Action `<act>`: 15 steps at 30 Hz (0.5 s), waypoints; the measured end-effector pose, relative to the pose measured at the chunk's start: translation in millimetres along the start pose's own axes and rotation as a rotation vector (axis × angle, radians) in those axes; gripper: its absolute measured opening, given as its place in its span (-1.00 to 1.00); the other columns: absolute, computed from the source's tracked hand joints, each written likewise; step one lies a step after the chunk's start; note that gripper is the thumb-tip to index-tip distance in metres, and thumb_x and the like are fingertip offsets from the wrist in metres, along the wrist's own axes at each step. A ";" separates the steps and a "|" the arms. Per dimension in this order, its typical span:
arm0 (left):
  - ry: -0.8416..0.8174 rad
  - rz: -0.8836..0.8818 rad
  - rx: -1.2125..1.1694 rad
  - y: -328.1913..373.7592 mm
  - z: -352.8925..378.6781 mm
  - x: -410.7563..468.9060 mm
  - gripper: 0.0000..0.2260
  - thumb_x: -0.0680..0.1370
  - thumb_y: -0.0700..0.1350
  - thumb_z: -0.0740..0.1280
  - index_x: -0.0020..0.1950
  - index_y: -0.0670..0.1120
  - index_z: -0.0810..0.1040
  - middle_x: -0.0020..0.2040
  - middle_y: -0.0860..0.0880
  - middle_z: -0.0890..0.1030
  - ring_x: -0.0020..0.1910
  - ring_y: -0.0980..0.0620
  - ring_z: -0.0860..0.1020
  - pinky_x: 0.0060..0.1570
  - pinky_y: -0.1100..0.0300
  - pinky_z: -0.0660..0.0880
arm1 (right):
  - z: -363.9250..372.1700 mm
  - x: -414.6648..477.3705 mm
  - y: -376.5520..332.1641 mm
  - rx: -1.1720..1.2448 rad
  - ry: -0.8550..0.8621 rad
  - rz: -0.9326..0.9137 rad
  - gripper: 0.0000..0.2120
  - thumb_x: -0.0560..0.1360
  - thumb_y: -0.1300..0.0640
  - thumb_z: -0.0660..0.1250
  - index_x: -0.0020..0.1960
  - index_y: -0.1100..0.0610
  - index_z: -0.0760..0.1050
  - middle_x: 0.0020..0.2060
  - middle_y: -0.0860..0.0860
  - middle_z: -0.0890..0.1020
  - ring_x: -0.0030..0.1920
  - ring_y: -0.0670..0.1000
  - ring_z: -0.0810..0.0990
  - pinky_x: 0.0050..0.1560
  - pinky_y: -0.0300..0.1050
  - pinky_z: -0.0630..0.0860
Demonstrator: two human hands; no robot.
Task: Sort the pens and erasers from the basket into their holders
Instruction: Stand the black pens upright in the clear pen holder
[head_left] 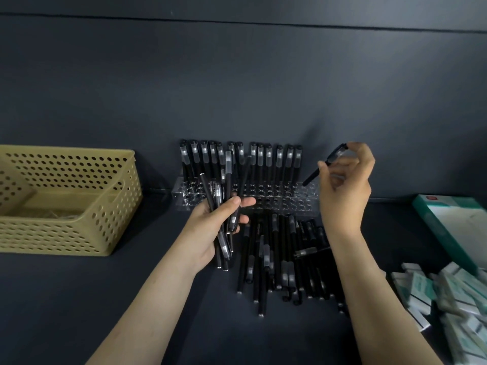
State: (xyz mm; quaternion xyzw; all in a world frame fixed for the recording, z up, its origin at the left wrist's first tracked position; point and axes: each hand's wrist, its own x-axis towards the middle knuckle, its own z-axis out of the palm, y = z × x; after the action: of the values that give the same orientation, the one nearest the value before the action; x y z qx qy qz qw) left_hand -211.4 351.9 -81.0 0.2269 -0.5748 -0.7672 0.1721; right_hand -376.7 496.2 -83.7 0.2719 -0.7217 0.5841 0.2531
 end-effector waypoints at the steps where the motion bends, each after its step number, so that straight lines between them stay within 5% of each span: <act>1: 0.006 0.004 -0.012 0.9 -0.4 0.2 -0.88 0.59 -0.15 0.29 0.08 -0.11 0.57 0.03 -0.04 0.70 -0.25 0.11 0.61 -0.22 0.20 0.49 | 0.8 -0.3 1.4 -0.020 -0.010 0.000 -0.54 0.55 0.25 0.34 0.27 -0.11 0.20 -0.11 -0.22 0.44 -0.13 -0.06 0.57 -0.10 -0.37 0.48; 5: 0.057 0.030 -0.064 2.2 -1.6 1.2 -0.90 0.57 -0.17 0.31 0.07 -0.10 0.57 -0.01 -0.07 0.70 -0.28 0.11 0.60 -0.26 0.23 0.48 | 3.4 -2.2 8.3 -0.138 -0.063 -0.018 -0.56 0.56 0.21 0.33 0.35 0.00 0.25 -0.16 -0.21 0.46 -0.18 -0.17 0.54 -0.09 -0.17 0.57; 8: 0.090 0.056 -0.066 1.3 -3.6 1.5 -0.89 0.57 -0.16 0.32 0.08 -0.10 0.57 -0.01 -0.07 0.70 -0.28 0.11 0.58 -0.25 0.23 0.46 | 4.5 -2.0 10.2 -0.218 -0.114 -0.051 -0.56 0.58 0.17 0.30 0.41 0.02 0.26 -0.11 -0.09 0.54 -0.16 -0.04 0.57 -0.14 0.05 0.60; 15: 0.097 0.047 -0.104 1.1 -2.0 1.5 -0.86 0.55 -0.15 0.34 0.08 -0.11 0.60 -0.03 -0.07 0.70 -0.30 0.13 0.57 -0.27 0.24 0.45 | -2.6 3.7 12.3 -0.276 -0.209 -0.027 -0.50 0.60 0.07 0.23 0.51 -0.08 0.22 -0.05 -0.04 0.43 0.02 0.11 0.48 -0.07 0.11 0.56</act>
State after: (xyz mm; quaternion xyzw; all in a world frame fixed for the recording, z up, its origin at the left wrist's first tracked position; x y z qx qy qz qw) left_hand -211.5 349.2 -80.6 0.2409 -0.5305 -0.7797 0.2292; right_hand -387.7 500.5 -89.4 0.3034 -0.8137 0.4446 0.2194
